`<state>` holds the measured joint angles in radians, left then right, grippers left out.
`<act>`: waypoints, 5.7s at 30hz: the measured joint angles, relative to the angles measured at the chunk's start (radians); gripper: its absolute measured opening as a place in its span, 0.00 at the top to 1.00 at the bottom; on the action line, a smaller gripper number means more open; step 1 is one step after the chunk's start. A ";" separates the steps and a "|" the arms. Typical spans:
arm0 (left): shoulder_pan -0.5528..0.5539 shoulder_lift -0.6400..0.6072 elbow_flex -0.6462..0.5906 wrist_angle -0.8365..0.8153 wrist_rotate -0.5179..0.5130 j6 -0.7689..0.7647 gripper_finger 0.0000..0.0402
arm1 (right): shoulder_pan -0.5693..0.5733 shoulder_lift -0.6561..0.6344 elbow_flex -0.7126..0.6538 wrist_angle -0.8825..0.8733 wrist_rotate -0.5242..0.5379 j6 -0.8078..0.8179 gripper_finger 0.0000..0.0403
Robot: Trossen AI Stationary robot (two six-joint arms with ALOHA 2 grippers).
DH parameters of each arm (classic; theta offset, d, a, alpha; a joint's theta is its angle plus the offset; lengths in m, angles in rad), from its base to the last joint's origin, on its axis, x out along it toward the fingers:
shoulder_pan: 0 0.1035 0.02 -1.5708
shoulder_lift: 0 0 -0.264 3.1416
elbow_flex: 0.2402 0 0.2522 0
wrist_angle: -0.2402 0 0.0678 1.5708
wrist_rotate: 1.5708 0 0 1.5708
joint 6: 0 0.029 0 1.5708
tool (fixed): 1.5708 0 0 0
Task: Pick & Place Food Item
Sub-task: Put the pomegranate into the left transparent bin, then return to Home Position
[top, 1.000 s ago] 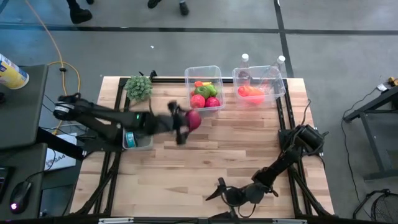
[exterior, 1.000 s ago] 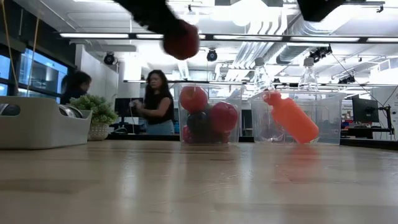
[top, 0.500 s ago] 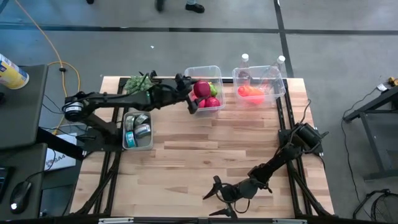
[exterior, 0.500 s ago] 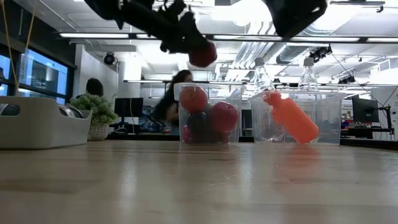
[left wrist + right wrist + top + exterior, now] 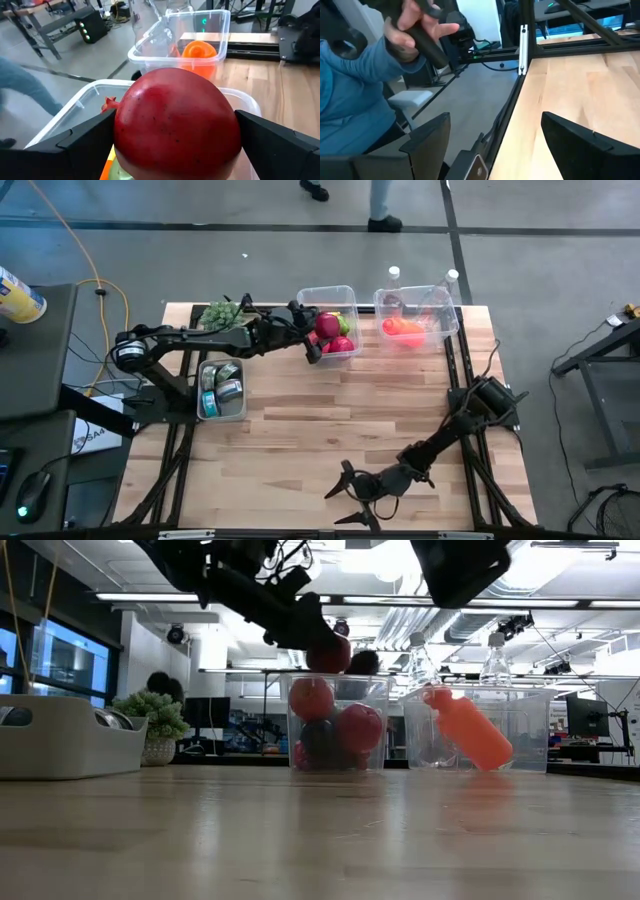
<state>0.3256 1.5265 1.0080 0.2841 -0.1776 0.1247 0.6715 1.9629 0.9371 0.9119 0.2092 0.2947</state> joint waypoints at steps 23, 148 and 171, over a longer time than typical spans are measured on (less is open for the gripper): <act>0.123 -0.014 0.004 -0.156 0.304 -0.042 0.05 | -0.097 -0.005 0.000 0.008 -0.056 -0.030 0.25; -0.177 -0.679 0.001 -0.889 0.053 0.043 0.05 | -0.414 -0.838 0.001 -1.260 0.071 -0.225 0.25; -0.250 -0.976 -0.290 -0.736 0.018 -0.055 0.63 | -0.419 -1.306 -0.439 -1.196 0.069 -0.105 0.90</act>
<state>0.0753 0.5508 0.7179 -0.4514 -0.1596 0.0694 0.2527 0.6573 0.4982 -0.2840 0.2783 0.1900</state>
